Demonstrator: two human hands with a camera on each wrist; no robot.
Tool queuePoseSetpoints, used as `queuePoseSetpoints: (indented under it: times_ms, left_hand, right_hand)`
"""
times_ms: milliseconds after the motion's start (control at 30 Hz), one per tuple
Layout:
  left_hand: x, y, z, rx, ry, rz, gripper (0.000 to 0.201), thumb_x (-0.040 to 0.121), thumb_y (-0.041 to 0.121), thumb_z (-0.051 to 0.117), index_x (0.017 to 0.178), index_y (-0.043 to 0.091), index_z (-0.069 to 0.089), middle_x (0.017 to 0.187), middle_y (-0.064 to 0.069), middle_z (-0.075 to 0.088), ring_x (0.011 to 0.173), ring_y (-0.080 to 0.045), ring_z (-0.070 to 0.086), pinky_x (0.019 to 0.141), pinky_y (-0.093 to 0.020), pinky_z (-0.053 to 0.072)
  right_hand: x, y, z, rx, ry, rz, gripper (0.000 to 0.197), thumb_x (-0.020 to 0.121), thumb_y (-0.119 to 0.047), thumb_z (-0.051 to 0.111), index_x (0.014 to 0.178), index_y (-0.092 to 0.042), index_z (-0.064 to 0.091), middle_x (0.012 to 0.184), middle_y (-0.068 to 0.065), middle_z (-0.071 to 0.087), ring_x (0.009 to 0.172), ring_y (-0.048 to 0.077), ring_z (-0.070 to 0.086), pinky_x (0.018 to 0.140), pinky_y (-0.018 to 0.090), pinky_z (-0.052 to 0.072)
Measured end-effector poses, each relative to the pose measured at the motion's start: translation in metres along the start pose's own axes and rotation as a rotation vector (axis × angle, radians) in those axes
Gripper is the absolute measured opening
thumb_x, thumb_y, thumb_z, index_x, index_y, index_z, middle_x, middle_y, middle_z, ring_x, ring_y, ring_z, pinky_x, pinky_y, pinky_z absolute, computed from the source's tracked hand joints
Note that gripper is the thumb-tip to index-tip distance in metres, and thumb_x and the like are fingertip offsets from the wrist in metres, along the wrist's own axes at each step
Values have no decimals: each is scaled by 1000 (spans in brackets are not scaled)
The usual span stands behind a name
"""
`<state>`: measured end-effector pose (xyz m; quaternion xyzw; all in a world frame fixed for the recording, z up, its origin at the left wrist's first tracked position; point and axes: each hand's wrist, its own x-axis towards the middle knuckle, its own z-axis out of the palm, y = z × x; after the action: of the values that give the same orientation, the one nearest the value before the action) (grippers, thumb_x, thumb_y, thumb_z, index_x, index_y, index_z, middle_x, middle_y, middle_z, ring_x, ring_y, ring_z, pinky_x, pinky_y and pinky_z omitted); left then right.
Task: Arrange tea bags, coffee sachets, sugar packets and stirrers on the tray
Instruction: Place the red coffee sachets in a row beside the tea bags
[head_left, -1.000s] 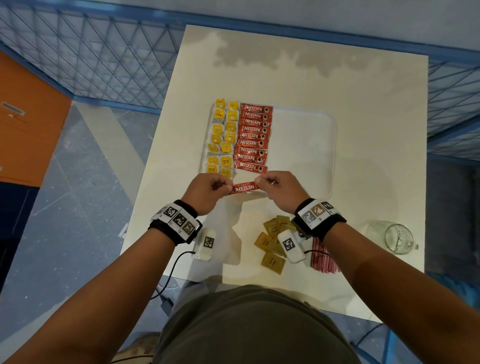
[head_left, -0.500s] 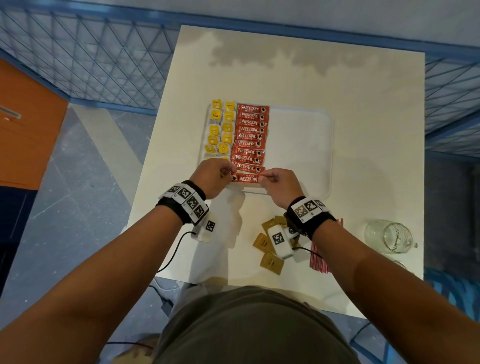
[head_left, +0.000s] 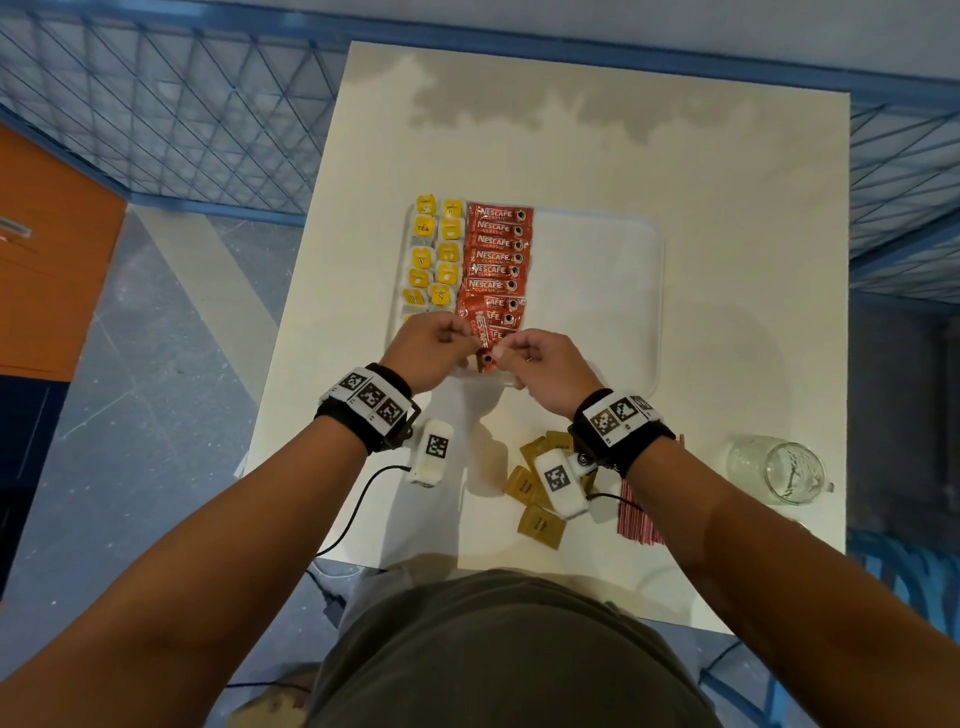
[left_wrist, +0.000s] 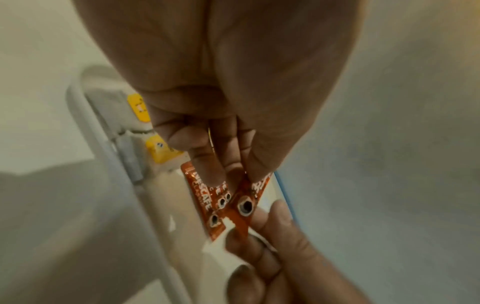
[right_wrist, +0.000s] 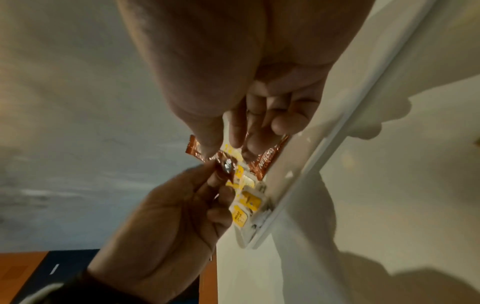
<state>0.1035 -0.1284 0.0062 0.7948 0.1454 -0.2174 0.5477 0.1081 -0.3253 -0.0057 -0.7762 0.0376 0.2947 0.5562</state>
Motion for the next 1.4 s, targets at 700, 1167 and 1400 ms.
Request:
queuePoseSetpoints:
  times_ms: [700, 1167, 1400]
  left_hand:
    - [11, -19, -3, 651, 67, 112, 9, 89, 26, 65, 96, 23, 71, 82, 10, 63, 81, -15, 62, 69, -25, 43]
    - [26, -16, 7, 991, -4, 266, 14, 94, 26, 58, 94, 21, 70, 92, -4, 65, 82, -28, 63, 66, -32, 46]
    - [31, -12, 1, 995, -1, 302, 12, 92, 29, 64, 94, 20, 72, 93, -3, 64, 84, -27, 63, 66, -29, 38]
  right_hand:
    - [13, 22, -9, -208, 132, 227, 21, 90, -25, 68, 75, -14, 78, 71, -2, 73, 63, 15, 63, 63, 26, 51]
    - [28, 19, -3, -404, 139, 241, 34, 93, -39, 68, 71, -14, 76, 69, -4, 72, 64, 11, 65, 60, 23, 46]
    - [31, 20, -7, -384, 232, 65, 17, 92, -38, 72, 97, -22, 67, 81, -13, 63, 73, 2, 58, 62, 17, 40]
